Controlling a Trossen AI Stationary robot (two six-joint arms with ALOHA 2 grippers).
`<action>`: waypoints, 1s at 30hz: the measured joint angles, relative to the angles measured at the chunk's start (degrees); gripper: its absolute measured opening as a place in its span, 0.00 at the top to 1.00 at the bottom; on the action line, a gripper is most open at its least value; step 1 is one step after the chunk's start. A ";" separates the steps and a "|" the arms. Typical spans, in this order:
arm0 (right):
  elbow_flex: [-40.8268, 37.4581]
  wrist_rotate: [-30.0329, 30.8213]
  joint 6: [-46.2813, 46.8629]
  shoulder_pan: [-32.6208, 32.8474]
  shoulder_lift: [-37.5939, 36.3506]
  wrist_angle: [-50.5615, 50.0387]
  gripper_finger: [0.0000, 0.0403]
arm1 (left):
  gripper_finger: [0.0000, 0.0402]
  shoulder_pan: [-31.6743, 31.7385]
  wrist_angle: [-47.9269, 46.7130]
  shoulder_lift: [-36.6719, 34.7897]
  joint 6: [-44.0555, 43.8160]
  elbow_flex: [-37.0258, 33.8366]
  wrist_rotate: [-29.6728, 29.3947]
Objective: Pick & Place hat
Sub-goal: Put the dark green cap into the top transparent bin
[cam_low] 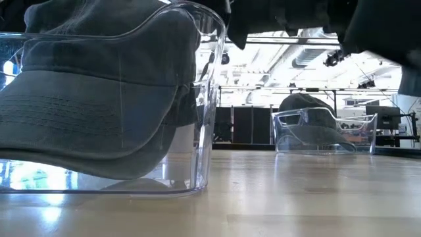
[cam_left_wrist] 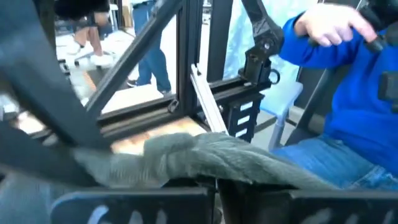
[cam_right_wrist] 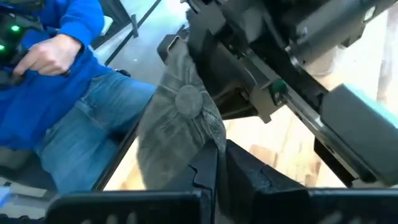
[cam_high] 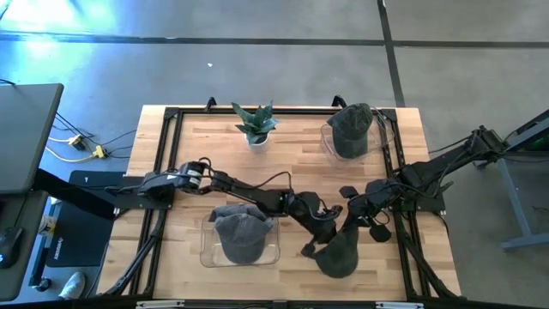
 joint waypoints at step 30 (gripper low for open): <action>0.00 -8.39 3.38 6.87 -3.09 1.39 0.36 | 0.99 -0.68 5.61 0.11 -2.30 -0.15 1.34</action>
